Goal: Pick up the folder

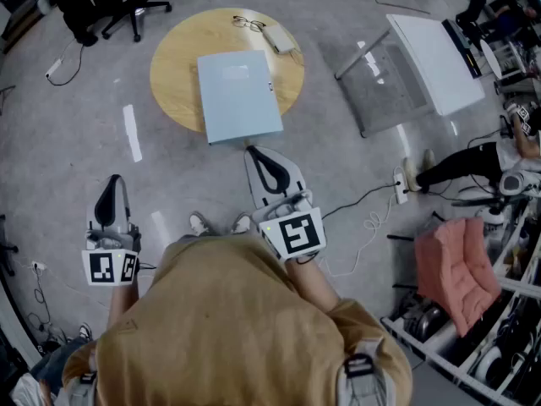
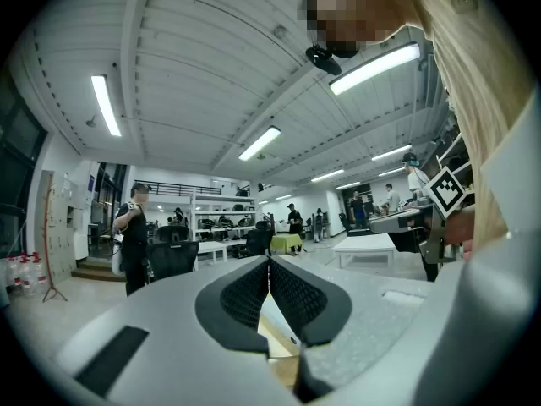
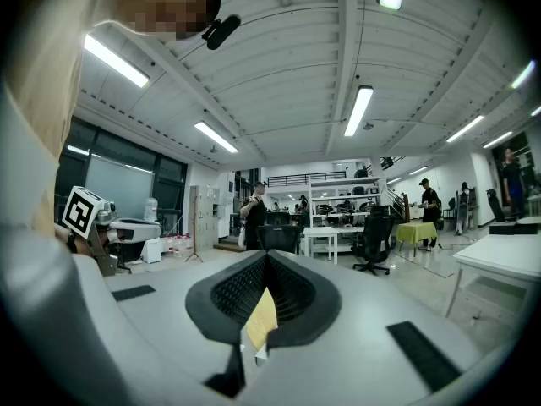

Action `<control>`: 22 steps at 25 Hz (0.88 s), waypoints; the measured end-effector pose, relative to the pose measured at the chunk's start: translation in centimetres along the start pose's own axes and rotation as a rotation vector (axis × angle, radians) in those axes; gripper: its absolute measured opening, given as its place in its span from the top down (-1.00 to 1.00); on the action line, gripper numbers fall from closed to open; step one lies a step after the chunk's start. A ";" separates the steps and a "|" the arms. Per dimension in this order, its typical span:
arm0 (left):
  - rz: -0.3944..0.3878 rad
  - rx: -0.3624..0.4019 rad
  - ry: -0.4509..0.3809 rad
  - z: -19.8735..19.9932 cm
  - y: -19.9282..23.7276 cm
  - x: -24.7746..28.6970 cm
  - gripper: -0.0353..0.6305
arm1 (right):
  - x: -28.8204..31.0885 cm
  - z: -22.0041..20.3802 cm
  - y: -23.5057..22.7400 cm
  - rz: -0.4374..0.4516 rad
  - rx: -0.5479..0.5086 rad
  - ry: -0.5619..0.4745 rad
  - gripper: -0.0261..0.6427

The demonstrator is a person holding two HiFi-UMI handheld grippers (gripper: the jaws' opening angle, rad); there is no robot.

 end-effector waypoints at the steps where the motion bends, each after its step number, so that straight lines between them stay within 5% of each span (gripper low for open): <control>1: 0.014 -0.015 -0.009 0.0 -0.5 -0.1 0.88 | -0.3 -0.2 -0.5 0.013 0.015 -0.003 0.92; 10: 0.036 -0.053 0.023 -1.1 -3.3 -1.1 0.88 | -2.0 -2.4 -1.6 0.082 0.071 0.023 0.92; 16: 0.025 -0.088 0.063 -1.9 -4.0 -0.5 0.88 | -0.9 -9.4 -3.2 0.226 0.495 0.120 0.92; 22: 0.049 -0.139 0.109 -3.2 -4.2 -0.4 0.88 | 0.6 -13.4 -3.0 0.268 0.547 0.239 0.92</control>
Point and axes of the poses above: the fingertips, and each gripper's own axes: x forward along the fingers, y to its left, z out of its top, the point moved 10 cm from there along -x, backward along the fingers, and after that the axes turned 10 degrees about y, right-handed, at the moved point
